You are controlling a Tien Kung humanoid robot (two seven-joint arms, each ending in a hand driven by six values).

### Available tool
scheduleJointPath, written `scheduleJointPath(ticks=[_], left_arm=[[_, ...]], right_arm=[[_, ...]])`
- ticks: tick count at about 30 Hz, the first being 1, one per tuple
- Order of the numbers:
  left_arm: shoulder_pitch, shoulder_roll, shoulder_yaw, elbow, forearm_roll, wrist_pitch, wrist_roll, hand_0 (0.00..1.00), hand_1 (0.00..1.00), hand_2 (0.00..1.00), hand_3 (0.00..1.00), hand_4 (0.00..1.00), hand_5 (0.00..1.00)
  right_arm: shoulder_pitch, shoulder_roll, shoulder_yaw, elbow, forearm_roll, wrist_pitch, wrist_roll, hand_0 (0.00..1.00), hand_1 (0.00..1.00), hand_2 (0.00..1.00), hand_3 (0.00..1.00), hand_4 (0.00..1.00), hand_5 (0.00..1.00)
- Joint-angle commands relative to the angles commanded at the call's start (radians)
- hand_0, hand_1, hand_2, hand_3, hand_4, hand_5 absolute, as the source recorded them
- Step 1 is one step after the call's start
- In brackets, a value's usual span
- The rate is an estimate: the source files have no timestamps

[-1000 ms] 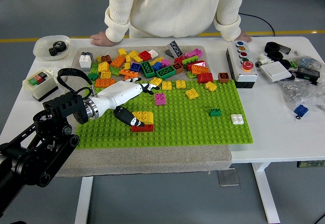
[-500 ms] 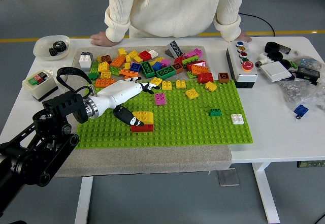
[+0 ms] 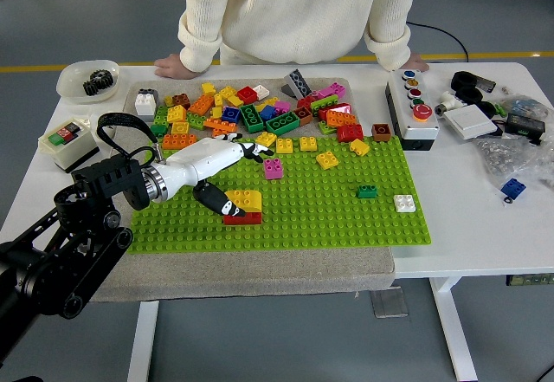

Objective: Pick up the brick,pile it on top of brick,press brick,pick up the brick,pile it on top of brick,press brick

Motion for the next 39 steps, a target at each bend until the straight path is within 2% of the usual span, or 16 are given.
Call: scheduleJointPath(ticks=[9,20,39], left_arm=[[-0.003,0.007,0.004,-0.006,0.011,-0.021,-0.003,0.998,0.807,0.807,0.889,0.998,0.116],[-0.008,0.001,0.006,0.017,0.009,0.002,-0.003,0.998,0.806,0.806,0.887,0.998,0.117],[-0.013,-0.001,0.003,0.025,0.005,0.000,-0.003,0.998,0.805,0.805,0.885,0.998,0.116]], right_arm=[[-0.002,0.001,-0.003,0.000,-0.004,0.001,0.000,0.740,0.648,0.713,0.583,0.804,0.350],[-0.001,0.001,-0.009,0.000,-0.001,0.002,0.001,0.741,0.648,0.713,0.583,0.805,0.350],[0.002,0.001,-0.007,0.000,0.003,0.001,0.001,0.741,0.648,0.713,0.583,0.806,0.350]])
